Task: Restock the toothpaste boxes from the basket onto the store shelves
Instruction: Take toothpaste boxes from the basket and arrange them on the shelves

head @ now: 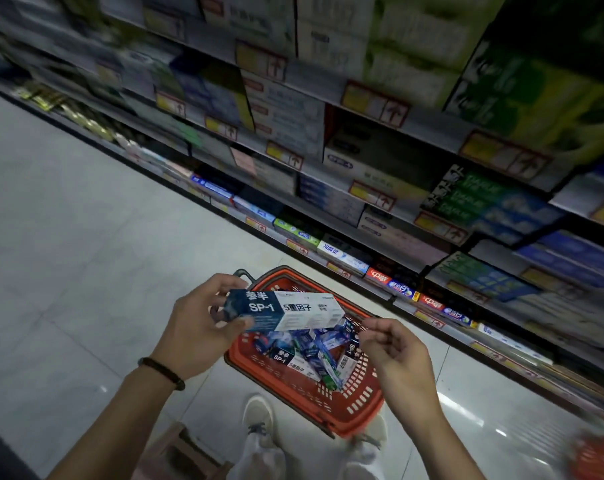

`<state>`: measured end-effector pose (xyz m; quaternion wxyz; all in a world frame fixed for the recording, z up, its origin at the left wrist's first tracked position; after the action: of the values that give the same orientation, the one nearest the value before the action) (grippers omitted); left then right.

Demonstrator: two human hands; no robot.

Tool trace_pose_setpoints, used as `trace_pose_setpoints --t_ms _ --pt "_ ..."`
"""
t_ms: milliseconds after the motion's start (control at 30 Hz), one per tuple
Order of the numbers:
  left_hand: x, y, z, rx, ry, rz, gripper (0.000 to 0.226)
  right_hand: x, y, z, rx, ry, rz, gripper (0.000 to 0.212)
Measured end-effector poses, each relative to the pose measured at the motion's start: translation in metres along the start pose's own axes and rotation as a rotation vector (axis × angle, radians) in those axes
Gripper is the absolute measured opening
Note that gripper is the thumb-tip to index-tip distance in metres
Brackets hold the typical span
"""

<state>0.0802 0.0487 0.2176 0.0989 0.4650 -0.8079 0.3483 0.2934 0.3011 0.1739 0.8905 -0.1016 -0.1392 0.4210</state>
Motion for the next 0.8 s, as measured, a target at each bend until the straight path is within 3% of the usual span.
trace_pose_setpoints --t_ms 333,567,700,800 --pt "0.057 -0.063 -0.125 -0.225 -0.114 0.003 0.035 0.034 -0.007 0.1 0.079 -0.064 -0.06 0.028" --pt "0.088 -0.109 -0.203 -0.387 -0.128 -0.042 0.042 0.045 -0.01 0.172 0.079 0.055 -0.064 0.039" --pt "0.1 -0.135 -0.245 -0.492 -0.152 -0.055 0.046 0.054 -0.014 0.207 0.104 0.213 -0.099 0.026" --pt "0.106 -0.148 -0.267 -0.524 -0.176 -0.038 0.036 0.062 -0.02 0.227 0.083 0.281 -0.101 0.019"
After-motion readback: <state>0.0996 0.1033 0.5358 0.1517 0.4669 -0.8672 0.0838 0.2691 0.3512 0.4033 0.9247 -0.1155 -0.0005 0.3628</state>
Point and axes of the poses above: each hand's wrist, its own y-axis towards the middle knuckle, its own x-axis out of the back of the hand, z = x × y, the point moved 9 cm from there along y, towards the middle knuckle, and after that the axes turned 14 degrees about x, right-handed, at the moved point
